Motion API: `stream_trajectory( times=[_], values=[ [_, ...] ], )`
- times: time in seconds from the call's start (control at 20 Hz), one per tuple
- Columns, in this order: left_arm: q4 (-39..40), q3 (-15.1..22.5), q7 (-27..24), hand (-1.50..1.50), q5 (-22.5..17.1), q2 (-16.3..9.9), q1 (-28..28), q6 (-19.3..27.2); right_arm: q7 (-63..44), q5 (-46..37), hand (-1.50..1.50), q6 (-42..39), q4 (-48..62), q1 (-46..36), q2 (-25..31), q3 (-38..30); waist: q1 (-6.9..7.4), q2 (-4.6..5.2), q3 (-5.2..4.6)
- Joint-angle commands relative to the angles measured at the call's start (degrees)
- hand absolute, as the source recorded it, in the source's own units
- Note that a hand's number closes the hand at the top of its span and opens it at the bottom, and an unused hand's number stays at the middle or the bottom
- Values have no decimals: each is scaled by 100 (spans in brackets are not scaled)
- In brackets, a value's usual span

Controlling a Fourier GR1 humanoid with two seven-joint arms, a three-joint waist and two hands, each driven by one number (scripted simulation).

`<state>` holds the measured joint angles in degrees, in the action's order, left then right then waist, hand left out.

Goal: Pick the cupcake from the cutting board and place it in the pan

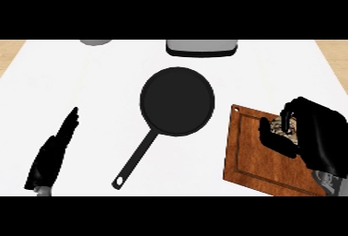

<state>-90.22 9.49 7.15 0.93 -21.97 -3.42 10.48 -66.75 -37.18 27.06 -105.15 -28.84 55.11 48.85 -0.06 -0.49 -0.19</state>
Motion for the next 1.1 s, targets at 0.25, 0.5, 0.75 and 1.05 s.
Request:
stream_trajectory(
  times=[0.25, 0.5, 0.75, 1.05],
  values=[
    [-144, -182, 143, 0, -55, -78, 146, -231, -248, -38, 150, -876, 1235, -1451, -2059, -728, 169, 73, 15],
    [-161, -46, -46, 0, 87, 76, -29, -188, 290, 43, 150, -591, 2802, -2120, -3266, -1088, 227, 88, 17],
    [-58, 10, 125, 0, 126, 181, 211, -252, 1313, 308, 150, -86, 4641, -2553, -4193, -1558, 253, 128, 20],
    [-19, -43, -113, 0, 140, 239, 160, -284, 2039, 478, 150, -205, 6591, -3136, -5084, -1853, 328, 148, 17]
  ],
)
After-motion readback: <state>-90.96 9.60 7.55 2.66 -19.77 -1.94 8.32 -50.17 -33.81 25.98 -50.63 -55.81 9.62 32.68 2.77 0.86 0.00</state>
